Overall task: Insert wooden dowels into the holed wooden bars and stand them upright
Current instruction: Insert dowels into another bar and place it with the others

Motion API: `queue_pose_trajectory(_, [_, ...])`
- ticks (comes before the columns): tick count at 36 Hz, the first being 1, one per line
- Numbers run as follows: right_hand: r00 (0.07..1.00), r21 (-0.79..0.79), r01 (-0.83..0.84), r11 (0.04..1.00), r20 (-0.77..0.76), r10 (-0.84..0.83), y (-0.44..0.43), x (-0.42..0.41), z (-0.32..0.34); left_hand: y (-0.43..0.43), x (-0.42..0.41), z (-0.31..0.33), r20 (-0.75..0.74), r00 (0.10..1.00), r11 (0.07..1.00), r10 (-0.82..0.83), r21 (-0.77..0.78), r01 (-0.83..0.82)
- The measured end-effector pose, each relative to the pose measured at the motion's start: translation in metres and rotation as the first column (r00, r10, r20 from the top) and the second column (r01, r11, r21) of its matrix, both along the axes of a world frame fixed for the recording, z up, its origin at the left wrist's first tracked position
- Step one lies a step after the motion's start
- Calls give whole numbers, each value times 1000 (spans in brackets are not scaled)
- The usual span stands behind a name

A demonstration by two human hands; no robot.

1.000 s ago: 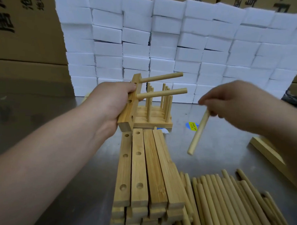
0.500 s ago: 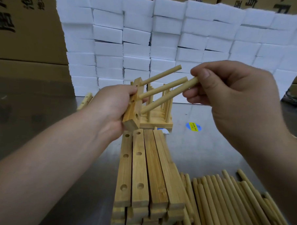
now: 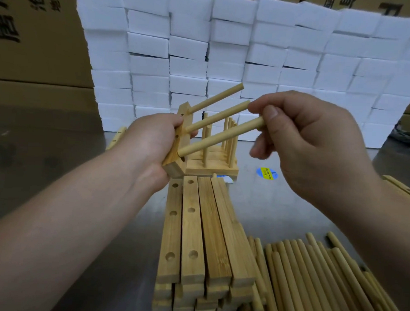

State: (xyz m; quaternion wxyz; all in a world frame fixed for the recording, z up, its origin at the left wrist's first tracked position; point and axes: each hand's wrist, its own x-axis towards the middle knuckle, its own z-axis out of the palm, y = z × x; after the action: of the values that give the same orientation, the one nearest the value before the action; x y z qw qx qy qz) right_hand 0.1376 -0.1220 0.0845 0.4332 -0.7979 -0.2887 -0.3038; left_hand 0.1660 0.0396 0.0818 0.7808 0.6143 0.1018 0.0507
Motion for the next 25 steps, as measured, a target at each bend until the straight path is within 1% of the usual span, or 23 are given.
queue_pose_trajectory(2, [996,-103,65,993,60,-59,-1,2,-2,0,1,-1,-8,1000,1000,6,0,-6])
queue_pose_trajectory(5, [988,-231,120,965,121,-94,1,3,-6,0,1,-2,-11,1000,1000,13,-16,-13])
queue_pose_trajectory(7, [988,-311,130,941,122,-96,5,2,-9,0,2,-1,-11,1000,1000,12,-16,-13])
queue_pose_trajectory(10, [995,-343,97,934,69,-77,4,1,-7,2,2,0,-14,1000,999,27,-16,-27])
queue_pose_trajectory(13, [996,-353,70,933,79,-45,1,1,-4,2,3,0,-8,1000,1000,30,2,-30])
queue_pose_trajectory(16, [995,-398,56,915,94,-20,1,0,-4,0,2,0,-6,1000,1000,12,-3,-12])
queue_pose_trajectory(20, [997,-476,22,879,72,14,0,1,-2,2,1,2,-4,1000,1000,19,-8,-19])
queue_pose_trajectory(25, [994,-561,35,827,104,29,1,1,-2,0,-1,2,-22,1000,1000,2,-12,-2])
